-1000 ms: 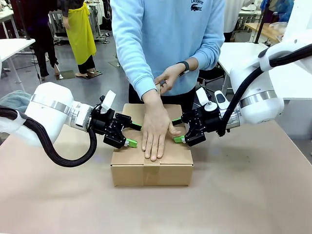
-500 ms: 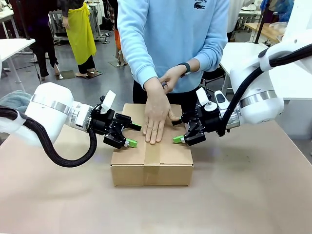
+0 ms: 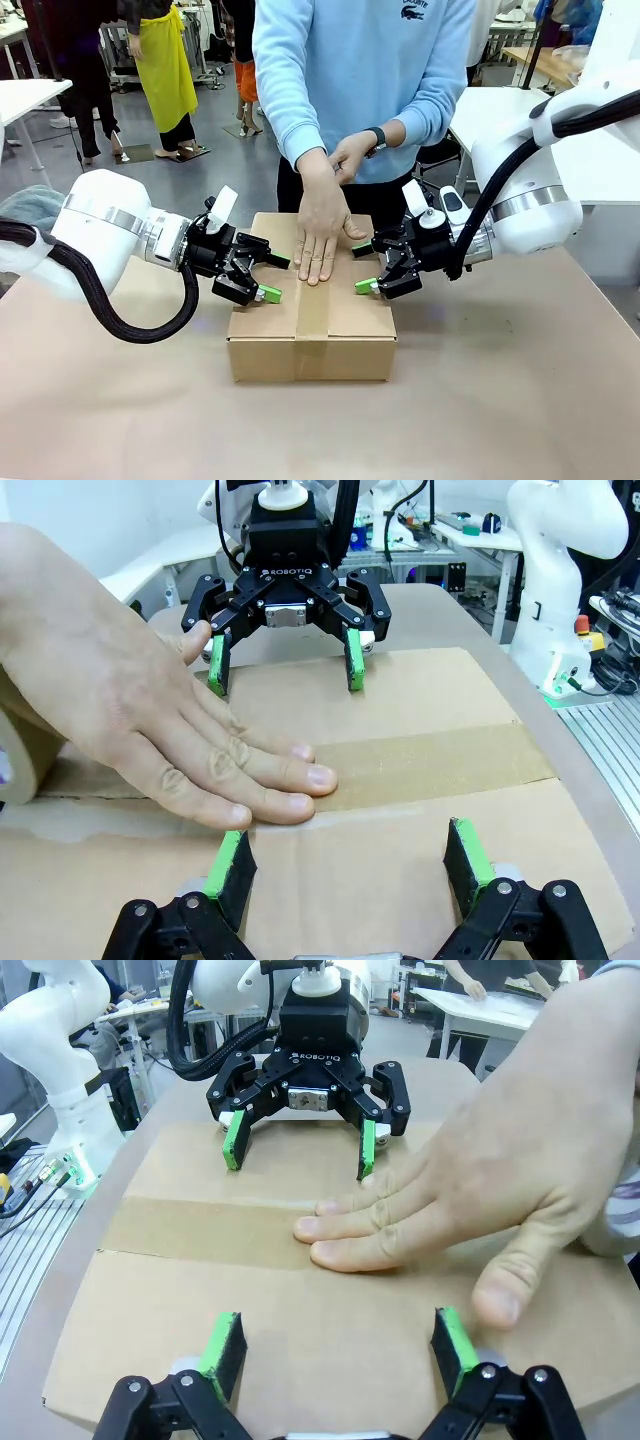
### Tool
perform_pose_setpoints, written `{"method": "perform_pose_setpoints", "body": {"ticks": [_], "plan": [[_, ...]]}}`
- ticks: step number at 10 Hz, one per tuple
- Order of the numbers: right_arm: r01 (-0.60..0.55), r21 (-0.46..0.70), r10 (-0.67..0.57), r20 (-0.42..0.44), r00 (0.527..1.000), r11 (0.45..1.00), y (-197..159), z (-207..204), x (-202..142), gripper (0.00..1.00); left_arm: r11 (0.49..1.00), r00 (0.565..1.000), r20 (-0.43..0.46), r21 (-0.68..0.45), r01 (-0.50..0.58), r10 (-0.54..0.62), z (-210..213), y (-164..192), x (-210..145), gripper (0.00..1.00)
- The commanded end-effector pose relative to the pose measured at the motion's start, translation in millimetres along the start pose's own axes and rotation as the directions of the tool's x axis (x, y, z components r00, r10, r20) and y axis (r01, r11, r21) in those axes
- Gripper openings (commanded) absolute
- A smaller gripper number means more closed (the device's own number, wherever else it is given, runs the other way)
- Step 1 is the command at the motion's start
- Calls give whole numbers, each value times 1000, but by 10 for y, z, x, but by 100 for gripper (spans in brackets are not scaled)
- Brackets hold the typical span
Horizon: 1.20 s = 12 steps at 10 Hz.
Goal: Pack the gift set into the box.
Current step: Press and hold the closed box until the human finishes sealing it.
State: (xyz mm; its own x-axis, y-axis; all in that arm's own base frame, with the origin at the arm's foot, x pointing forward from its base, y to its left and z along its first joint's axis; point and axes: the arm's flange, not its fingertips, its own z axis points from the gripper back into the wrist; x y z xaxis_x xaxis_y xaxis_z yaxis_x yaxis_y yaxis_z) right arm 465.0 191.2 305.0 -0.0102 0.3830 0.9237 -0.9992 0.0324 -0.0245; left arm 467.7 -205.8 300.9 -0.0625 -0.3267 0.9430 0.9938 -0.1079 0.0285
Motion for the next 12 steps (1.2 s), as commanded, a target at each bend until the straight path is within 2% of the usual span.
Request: {"method": "perform_pose_setpoints", "body": {"ticks": [1,12], "plan": [[-10,-3,10,-6,1000,1000,24,0,-18,100,1000,1000,3,1,15,-15,-1,-19,-18,100],[-10,-3,10,-6,1000,1000,24,0,-18,100,1000,1000,3,1,15,-15,-1,-19,-18,100]]}}
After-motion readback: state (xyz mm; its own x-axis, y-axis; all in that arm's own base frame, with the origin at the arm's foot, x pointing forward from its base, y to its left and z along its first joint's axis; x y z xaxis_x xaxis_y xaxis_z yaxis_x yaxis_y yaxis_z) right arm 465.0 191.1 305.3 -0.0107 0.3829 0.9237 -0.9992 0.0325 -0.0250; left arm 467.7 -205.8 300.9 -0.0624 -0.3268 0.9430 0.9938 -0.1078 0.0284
